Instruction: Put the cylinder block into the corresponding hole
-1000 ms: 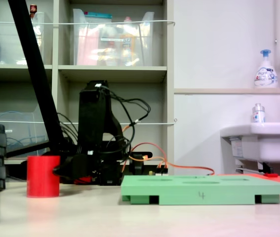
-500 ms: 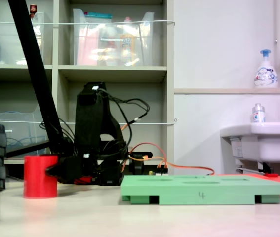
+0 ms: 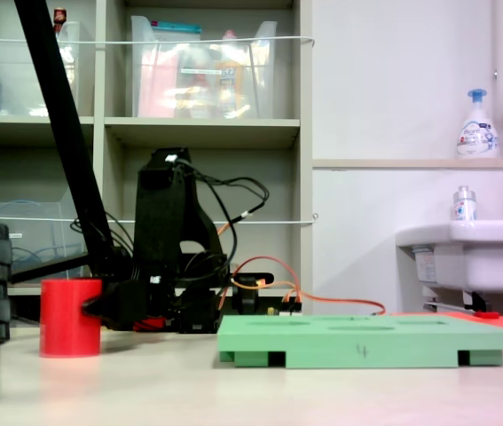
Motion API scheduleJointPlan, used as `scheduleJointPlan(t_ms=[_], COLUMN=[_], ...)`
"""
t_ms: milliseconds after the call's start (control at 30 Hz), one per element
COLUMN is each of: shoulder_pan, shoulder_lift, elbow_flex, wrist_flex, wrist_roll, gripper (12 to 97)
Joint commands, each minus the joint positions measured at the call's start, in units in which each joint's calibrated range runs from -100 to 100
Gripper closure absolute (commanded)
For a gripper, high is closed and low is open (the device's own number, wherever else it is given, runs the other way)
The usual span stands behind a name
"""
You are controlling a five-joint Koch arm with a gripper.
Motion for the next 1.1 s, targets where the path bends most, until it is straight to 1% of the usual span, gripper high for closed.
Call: scheduleJointPlan(t_ms=[0,67,200,300,433,533,633,767,867,1067], shoulder_pan=[0.0,0.0,0.88,2.88,7.77,13.24,18.12,23.05,25.45,27.59], shoulder_lift=[-4.58,-8.91,-27.06,-41.87,-59.47,-67.43,-66.59,-58.07,-49.27,-33.21], elbow_flex=[0.51,-0.88,-4.67,-6.17,-5.87,-2.48,2.31,9.88,15.17,24.94], wrist_flex=[7.34,7.34,7.34,-0.94,-13.36,-24.63,-28.77,-31.85,-31.95,-33.0], wrist_roll=[0.34,0.34,0.34,0.34,-0.73,-2.54,-3.66,-5.18,-5.18,-5.18], gripper=[73.0,73.0,73.0,73.0,72.8,72.8,72.8,72.8,72.8,72.8])
